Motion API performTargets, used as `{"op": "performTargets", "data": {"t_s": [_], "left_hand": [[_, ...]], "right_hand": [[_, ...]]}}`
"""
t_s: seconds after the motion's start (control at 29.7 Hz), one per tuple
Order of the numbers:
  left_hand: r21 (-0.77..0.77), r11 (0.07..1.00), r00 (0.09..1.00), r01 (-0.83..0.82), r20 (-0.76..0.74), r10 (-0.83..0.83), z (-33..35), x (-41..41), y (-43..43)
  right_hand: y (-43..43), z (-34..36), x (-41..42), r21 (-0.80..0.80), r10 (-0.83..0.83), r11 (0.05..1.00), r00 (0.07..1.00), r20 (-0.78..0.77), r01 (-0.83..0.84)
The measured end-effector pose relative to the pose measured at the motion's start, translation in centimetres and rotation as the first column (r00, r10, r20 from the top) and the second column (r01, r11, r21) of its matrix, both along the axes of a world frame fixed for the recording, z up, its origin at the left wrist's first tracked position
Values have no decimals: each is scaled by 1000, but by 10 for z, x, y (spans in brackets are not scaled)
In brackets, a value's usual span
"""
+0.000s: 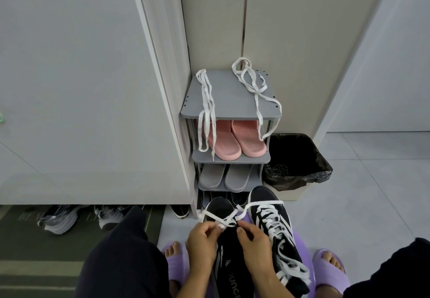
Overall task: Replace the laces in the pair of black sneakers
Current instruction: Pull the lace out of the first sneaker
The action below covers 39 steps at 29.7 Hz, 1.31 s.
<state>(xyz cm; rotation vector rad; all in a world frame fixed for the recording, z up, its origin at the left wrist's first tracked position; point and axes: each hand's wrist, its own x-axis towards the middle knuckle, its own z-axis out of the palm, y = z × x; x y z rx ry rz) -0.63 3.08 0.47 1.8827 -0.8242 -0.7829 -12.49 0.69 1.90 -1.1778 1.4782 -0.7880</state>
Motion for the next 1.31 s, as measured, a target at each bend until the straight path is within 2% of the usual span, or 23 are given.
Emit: {"op": "performTargets", "data": {"t_s": [0.07, 0.13, 0.3, 0.37, 0.47, 0.54, 0.61, 0.67, 0.81, 0.94, 1.05, 1.11, 1.25, 1.31], "left_hand": [[-89, 994, 996, -64, 62, 69, 15, 10, -11], [-150, 988, 989, -35, 136, 56, 26, 18, -18], [8, 1000, 1000, 11, 6, -11, -2, 0, -2], [13, 1000, 1000, -2, -18, 2, -10, -3, 1], [-52, 996, 996, -76, 32, 78, 3, 0, -6], [-171, 964, 979, -204, -55, 197, 24, 10, -13], [-243, 940, 968, -241, -127, 216, 33, 20, -20], [-211, 960, 979, -182, -133, 156, 30, 18, -19], [1, 1000, 990, -27, -137, 27, 2, -7, -1], [-12, 998, 997, -54, -62, 53, -5, -7, -2], [-15, 1000, 1000, 10, -29, -11, -5, -11, -4], [-59, 998, 1000, -23, 4, 23, 5, -12, -7], [-270, 946, 984, -177, -80, 162, 42, 9, -24], [-236, 955, 978, -177, -154, 143, 37, 14, -21]], "right_hand": [[0, -1, -2, -4, 14, 1000, 1000, -14, -14], [0, -2, -2, -4, 30, 1000, 999, -10, -31], [4, -1, 1, -3, 4, 1000, 1000, 1, -4], [6, -2, 1, 11, -15, 1000, 1000, 10, 14], [7, -5, -2, 13, -27, 1000, 999, 41, 27], [8, -3, -3, 35, -38, 999, 996, 82, 35], [9, -5, -2, 62, -54, 997, 991, 121, 46], [11, -6, -1, 90, -65, 995, 984, 165, 50], [12, -1, 0, 129, -59, 991, 964, 261, 25], [12, -2, 0, 135, -16, 991, 955, 297, -26], [12, -5, 1, 145, -2, 989, 952, 305, -44], [12, -6, 0, 144, -5, 989, 953, 304, -41], [9, -10, -1, 167, -33, 986, 955, 293, -18], [10, -13, -1, 188, -44, 982, 956, 289, -12]]}}
